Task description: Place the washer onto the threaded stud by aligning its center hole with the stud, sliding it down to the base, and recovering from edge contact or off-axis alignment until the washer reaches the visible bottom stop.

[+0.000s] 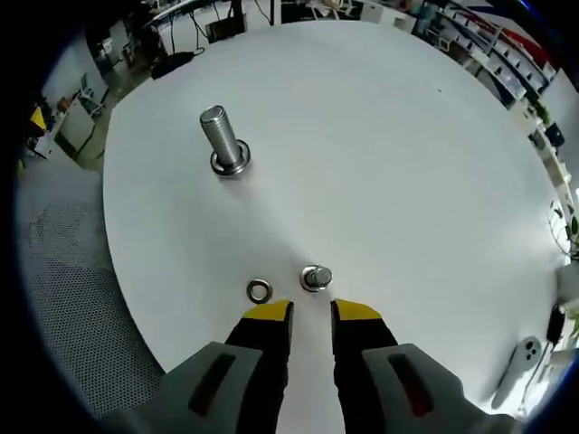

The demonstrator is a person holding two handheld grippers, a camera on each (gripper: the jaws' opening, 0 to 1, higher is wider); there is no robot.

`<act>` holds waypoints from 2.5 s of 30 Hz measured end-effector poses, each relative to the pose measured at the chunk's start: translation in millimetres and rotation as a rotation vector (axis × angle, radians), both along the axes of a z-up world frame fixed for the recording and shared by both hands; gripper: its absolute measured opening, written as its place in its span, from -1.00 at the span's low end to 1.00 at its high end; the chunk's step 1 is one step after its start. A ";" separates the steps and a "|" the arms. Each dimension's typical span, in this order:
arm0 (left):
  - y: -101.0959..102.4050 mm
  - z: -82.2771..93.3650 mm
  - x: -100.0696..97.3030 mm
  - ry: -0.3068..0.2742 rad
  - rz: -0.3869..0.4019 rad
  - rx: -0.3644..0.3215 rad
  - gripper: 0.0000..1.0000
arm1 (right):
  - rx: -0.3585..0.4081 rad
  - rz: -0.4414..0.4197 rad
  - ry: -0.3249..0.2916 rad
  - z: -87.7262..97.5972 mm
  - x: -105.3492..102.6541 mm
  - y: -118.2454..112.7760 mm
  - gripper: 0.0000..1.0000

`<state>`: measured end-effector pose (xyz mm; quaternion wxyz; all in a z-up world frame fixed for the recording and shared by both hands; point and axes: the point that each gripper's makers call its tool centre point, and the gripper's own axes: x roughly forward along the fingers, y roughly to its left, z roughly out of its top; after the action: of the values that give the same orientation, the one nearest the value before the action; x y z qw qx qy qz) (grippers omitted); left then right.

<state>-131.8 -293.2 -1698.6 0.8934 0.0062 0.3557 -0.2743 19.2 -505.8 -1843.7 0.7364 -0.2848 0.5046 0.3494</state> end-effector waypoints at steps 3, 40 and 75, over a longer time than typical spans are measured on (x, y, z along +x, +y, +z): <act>0.5 1.0 0.9 -0.006 0.004 -0.001 -0.56 | 0.008 -0.006 0.017 -1.4 -5.9 -3.2 -0.61; 2.9 0.4 2.0 -0.009 0.017 0.005 -0.55 | -0.038 0.121 0.088 -10.8 -34.6 10.6 -0.69; 2.9 0.8 1.8 -0.008 0.013 0.000 -0.57 | -0.219 0.284 0.193 -11.6 -35.0 8.9 -0.71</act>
<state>-130.0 -290.4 -1697.7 0.8966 0.0048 0.3524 -0.2683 -15.9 -496.8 -1855.2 0.5925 -0.3966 0.5626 0.4185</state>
